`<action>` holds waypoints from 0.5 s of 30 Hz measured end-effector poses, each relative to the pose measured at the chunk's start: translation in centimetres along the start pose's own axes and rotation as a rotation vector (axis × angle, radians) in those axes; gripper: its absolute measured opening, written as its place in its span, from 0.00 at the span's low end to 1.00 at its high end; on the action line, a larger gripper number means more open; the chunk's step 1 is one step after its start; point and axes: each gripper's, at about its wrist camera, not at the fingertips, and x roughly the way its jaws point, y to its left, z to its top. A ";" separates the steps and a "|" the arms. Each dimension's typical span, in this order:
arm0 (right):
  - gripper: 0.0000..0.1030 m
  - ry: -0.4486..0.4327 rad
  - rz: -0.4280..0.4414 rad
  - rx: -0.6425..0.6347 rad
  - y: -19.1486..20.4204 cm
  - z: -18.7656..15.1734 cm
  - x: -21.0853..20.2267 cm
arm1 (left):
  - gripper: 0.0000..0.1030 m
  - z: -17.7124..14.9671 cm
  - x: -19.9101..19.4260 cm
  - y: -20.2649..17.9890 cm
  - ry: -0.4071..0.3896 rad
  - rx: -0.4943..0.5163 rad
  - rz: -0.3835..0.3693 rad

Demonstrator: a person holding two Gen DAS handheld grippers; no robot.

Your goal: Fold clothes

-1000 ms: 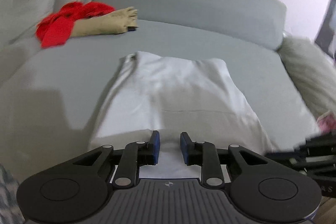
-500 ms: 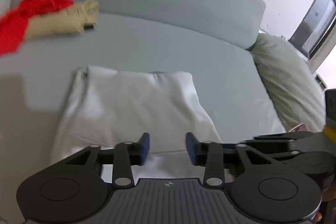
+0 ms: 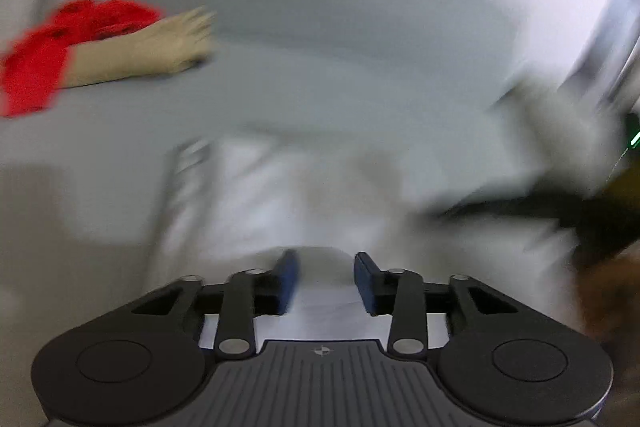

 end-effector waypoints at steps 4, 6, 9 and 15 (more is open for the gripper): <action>0.17 -0.065 -0.158 0.069 -1.9 1.2 -0.3 | 0.17 0.5 -2.1 2.3 -0.079 -0.168 0.026; 0.17 -0.074 -0.123 0.143 -2.9 1.7 -1.0 | 0.18 1.1 -2.9 3.5 -0.141 -0.270 -0.036; 0.17 -0.150 -0.023 0.122 -1.8 2.3 -2.1 | 0.18 2.3 -1.7 4.1 -0.165 -0.348 -0.156; 0.18 0.009 0.280 0.107 0.8 3.2 2.9 | 0.18 3.9 4.7 1.5 -0.048 -0.323 -0.100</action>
